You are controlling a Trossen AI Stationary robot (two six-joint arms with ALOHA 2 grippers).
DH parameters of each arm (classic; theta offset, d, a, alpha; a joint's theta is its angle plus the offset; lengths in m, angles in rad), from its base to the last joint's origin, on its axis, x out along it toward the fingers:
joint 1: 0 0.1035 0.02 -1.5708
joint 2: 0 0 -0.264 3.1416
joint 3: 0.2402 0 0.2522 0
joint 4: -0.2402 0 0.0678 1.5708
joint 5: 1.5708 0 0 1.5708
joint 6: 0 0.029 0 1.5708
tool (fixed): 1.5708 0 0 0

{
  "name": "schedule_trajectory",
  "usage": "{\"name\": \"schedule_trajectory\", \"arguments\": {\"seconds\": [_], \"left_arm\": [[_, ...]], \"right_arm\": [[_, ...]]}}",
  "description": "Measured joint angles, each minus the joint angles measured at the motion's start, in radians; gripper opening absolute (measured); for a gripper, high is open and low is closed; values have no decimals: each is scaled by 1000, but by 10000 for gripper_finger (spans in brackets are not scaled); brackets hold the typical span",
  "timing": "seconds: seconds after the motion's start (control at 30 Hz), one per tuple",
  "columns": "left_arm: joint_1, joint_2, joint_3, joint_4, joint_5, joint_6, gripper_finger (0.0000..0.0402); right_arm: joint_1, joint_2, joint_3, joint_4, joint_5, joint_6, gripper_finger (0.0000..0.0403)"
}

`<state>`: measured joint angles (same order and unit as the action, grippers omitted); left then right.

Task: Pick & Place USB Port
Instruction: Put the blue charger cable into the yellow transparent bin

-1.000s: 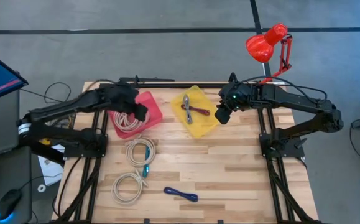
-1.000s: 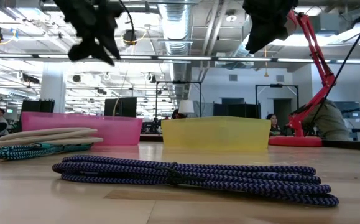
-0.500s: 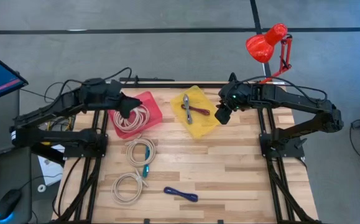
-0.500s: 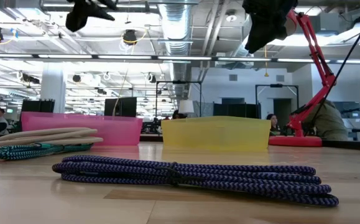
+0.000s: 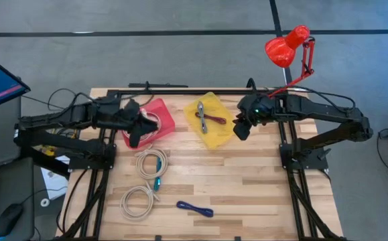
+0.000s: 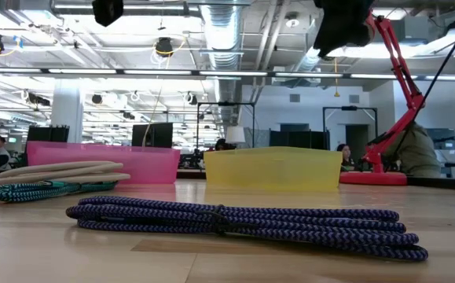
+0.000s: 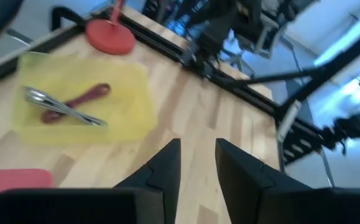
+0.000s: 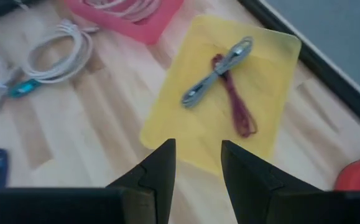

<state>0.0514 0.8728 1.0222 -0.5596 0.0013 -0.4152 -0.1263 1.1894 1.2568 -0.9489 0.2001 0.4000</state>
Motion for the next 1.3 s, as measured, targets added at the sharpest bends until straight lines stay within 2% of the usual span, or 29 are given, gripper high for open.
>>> {"name": "schedule_trajectory", "arguments": {"seconds": [0.2,0.3,0.6,1.13,1.3], "left_arm": [[-111,27,0,0,-6,14,77],[-154,26,0,4,-58,19,64],[-165,22,0,65,-76,18,36],[-163,22,0,92,-83,15,33],[-163,22,0,105,-82,15,33]], "right_arm": [[90,-47,0,0,-1,97,120],[140,-74,0,5,-2,133,120],[252,-114,0,77,-24,125,120],[268,3,0,108,3,124,120],[270,56,0,162,-97,55,120]]}}
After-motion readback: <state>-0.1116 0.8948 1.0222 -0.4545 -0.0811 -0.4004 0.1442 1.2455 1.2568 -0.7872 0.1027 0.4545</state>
